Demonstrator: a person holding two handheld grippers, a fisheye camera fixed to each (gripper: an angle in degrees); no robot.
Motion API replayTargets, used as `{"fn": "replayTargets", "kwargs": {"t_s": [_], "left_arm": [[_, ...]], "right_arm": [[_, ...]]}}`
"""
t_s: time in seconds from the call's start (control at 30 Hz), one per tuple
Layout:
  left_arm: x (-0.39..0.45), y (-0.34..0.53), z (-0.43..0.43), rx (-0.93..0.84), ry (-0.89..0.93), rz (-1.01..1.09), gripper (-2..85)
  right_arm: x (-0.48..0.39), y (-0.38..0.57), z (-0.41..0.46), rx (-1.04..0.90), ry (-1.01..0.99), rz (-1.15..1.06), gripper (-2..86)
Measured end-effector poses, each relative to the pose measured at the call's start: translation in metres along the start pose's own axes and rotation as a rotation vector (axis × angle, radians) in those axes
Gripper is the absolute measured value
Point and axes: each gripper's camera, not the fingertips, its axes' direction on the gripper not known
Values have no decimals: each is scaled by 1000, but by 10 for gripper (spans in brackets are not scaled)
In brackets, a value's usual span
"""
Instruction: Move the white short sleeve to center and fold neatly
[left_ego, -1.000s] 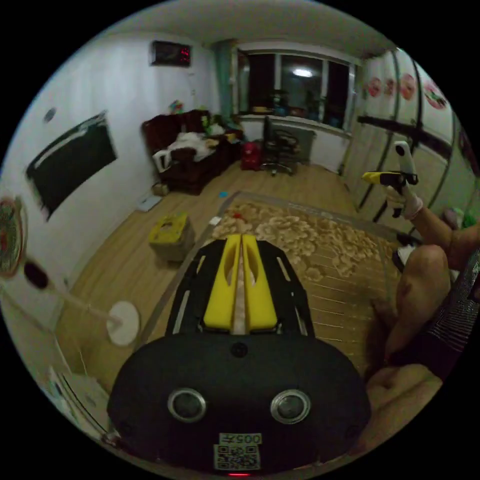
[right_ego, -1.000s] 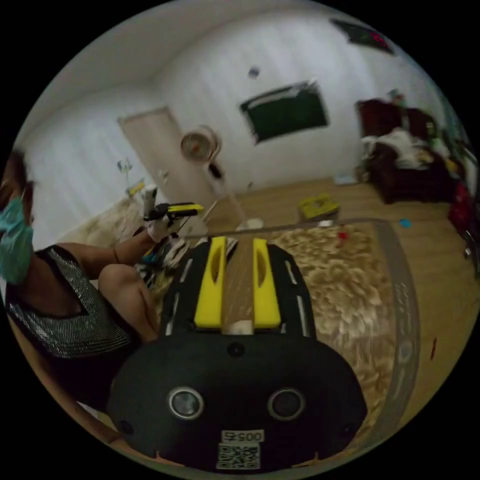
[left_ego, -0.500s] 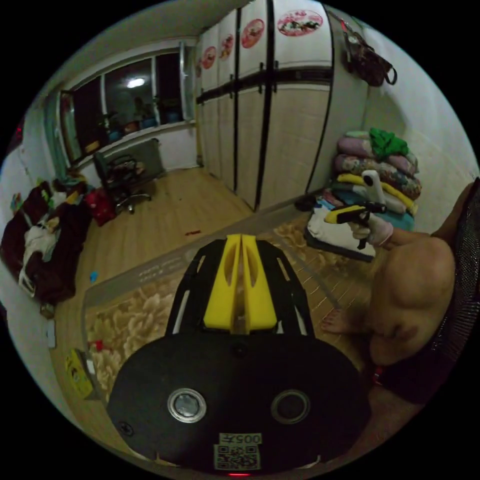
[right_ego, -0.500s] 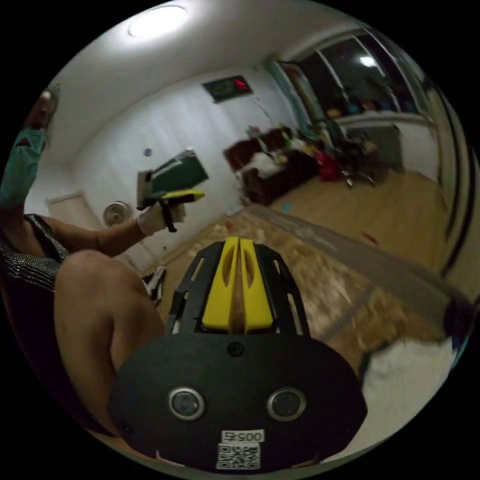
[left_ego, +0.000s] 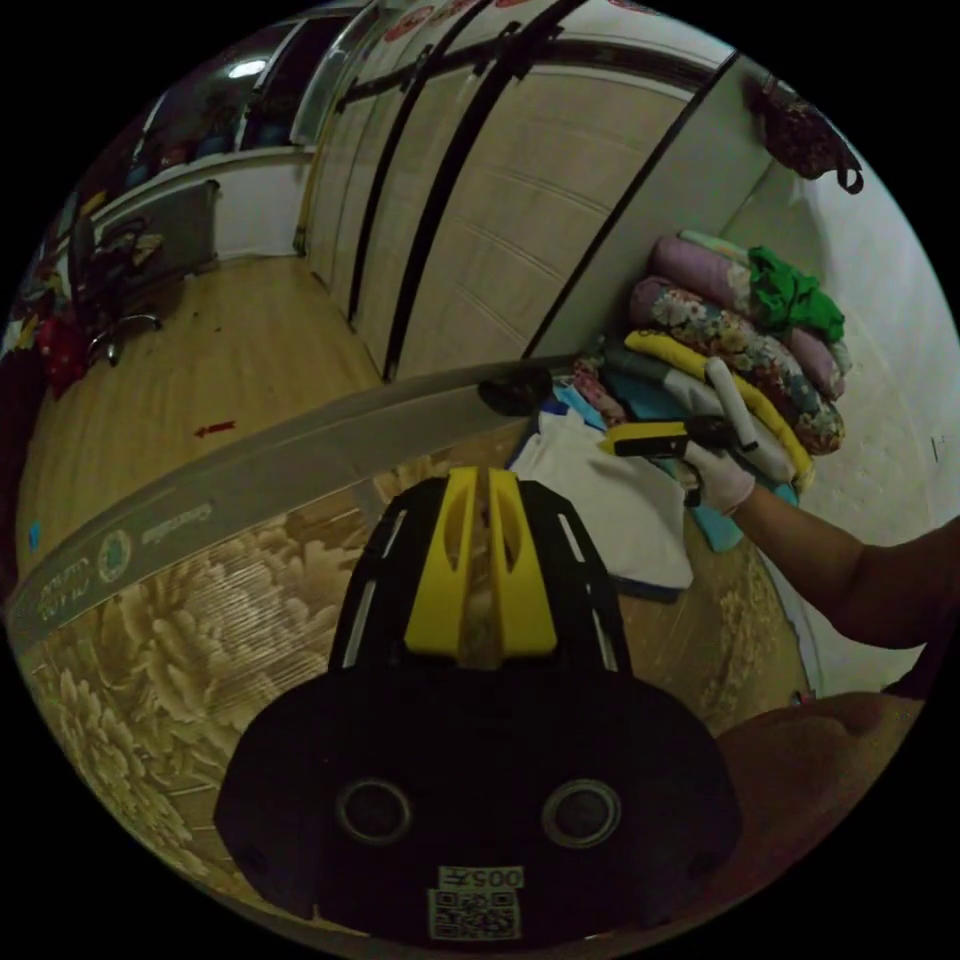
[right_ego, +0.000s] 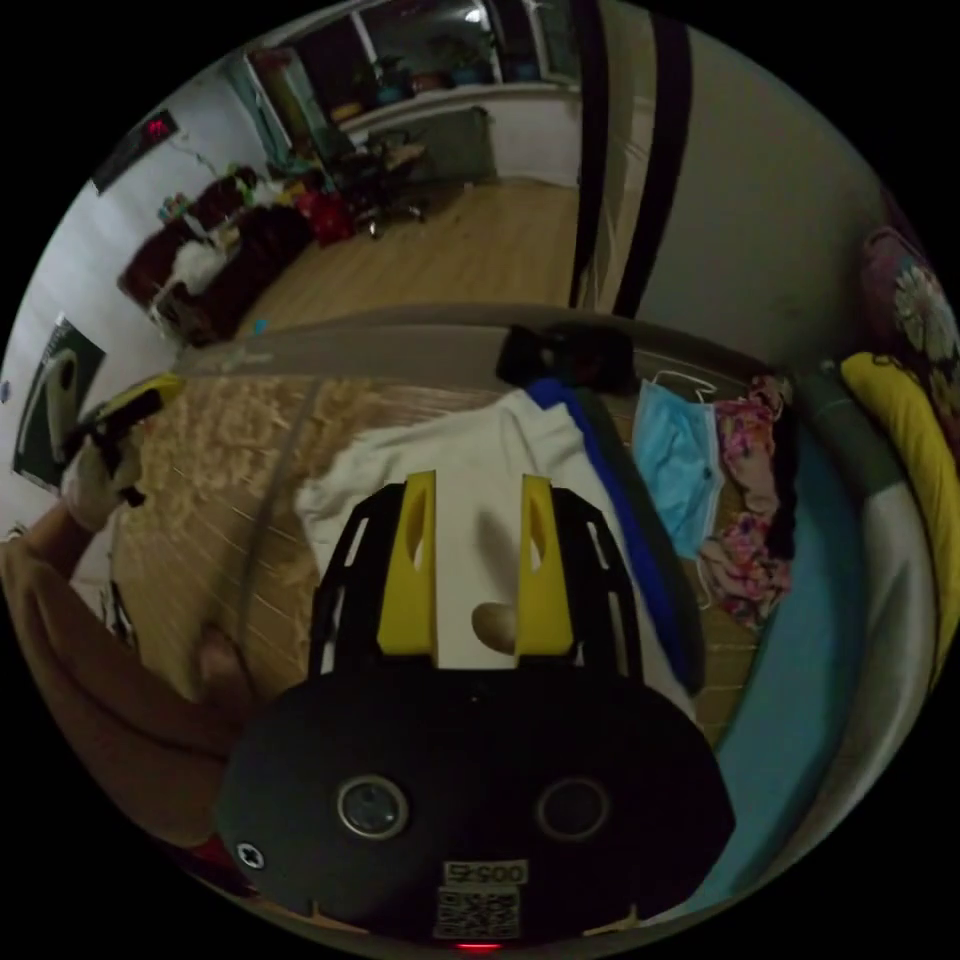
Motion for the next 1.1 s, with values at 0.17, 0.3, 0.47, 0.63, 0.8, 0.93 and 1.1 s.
{"fn": "replayTargets", "kwargs": {"t_s": [0.17,0.3,0.47,0.63,0.8,0.93,1.1], "left_arm": [[-15,-78,99,-80,57,20,60],[-30,-123,152,-126,84,8,72],[-52,-176,214,-146,138,-18,85],[-69,-207,261,-180,219,-61,106],[-86,-232,301,-210,311,-123,120],[-100,-254,326,-243,349,-159,136],[-117,-275,334,-195,443,-252,141]], "right_arm": [[41,-24,38,-107,54,-56,60],[71,-31,41,-86,-21,-76,-1],[82,-27,33,-52,-192,-140,-10],[77,-24,45,-97,-346,-194,-14],[72,-23,60,-142,-400,-240,-16],[76,-27,65,-152,-440,-237,-17],[81,-34,67,-172,-442,-236,-17]]}}
